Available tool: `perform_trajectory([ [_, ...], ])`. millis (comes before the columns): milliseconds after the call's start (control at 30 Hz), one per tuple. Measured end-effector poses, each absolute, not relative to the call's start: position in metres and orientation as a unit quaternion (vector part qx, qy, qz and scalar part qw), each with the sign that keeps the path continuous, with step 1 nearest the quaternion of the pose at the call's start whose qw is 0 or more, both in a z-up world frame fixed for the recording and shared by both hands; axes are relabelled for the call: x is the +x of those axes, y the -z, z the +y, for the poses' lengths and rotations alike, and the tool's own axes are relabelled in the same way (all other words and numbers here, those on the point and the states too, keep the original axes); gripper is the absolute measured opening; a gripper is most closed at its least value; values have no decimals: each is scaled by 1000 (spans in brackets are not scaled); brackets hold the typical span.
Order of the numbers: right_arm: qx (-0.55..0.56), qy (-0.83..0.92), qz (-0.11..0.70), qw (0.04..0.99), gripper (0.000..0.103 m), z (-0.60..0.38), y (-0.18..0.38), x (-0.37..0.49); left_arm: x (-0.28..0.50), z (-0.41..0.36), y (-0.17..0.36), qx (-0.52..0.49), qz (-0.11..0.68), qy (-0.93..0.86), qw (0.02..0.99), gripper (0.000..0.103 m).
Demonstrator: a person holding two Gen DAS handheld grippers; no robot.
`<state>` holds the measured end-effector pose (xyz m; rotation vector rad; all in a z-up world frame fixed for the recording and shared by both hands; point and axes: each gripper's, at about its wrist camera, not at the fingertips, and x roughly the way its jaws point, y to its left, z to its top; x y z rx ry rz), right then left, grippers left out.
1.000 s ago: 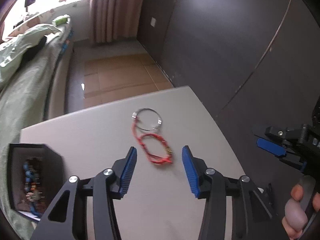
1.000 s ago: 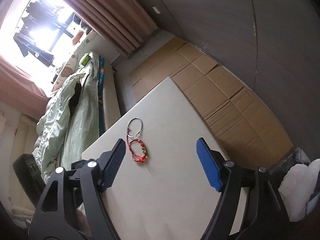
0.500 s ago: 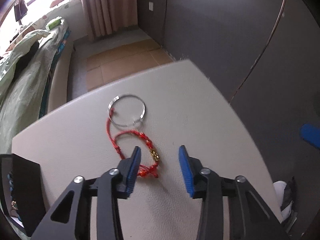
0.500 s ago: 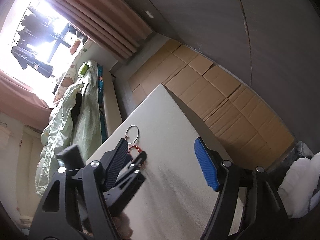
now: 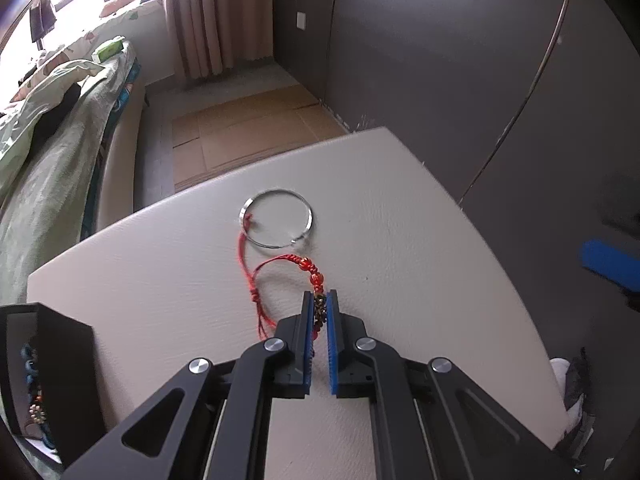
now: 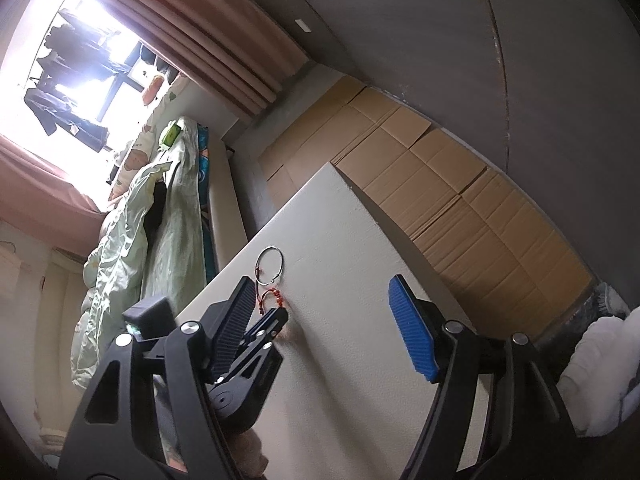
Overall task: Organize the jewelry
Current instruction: 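Grasp the red string bracelet with the left gripper and lift, then grasp the silver key ring with the right gripper while the left holds the red bracelet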
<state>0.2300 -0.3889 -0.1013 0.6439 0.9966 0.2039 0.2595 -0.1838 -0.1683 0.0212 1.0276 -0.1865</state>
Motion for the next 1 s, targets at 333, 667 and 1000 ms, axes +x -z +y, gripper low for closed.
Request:
perform_trajectory([
  [333,300,-126,488,810,62,-358,115,242,237,-142,126,-20,458,97,884,4],
  [667,269,-150,495,812,45,-311,127,257,209,-89,107,-67,431,100,894,4],
  [1000,215,-154,508,820,45,-266,136,262,192,-58,87,-111,422,129,890,4],
])
